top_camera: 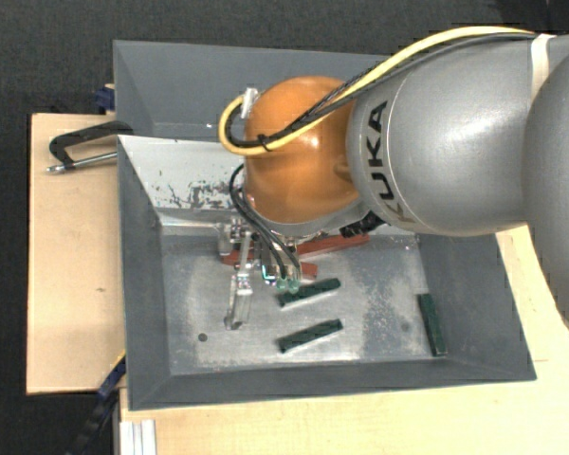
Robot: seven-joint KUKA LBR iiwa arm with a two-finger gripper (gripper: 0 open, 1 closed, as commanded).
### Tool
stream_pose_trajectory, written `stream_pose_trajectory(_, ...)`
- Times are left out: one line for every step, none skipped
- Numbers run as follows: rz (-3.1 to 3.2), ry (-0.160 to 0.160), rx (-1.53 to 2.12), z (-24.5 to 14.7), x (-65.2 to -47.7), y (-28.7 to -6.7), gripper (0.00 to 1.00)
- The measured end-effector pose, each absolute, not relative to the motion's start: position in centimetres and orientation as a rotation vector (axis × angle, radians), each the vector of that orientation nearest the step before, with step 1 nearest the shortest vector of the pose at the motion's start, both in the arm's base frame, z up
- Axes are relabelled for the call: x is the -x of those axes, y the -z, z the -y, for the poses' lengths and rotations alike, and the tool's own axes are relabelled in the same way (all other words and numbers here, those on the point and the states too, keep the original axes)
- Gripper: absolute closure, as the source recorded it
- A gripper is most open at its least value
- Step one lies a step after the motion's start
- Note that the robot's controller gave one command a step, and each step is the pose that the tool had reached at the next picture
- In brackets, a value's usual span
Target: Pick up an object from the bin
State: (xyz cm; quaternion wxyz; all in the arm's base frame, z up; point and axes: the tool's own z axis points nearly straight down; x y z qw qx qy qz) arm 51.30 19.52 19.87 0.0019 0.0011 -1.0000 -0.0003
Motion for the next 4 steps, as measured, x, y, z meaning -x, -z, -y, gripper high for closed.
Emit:
stream_pose_trajectory(3.141,0.002,-0.004,-19.5,-51.4,-20.0,0.0)
stream_pose_trajectory(3.115,0.0,-0.408,-20.0,-50.5,-20.3,0.0)
stream_pose_trajectory(3.079,0.002,-0.65,-16.6,-51.4,-16.3,0.0)
stream_pose_trajectory(3.125,0.003,-0.321,-12.3,-52.8,-14.7,0.0)
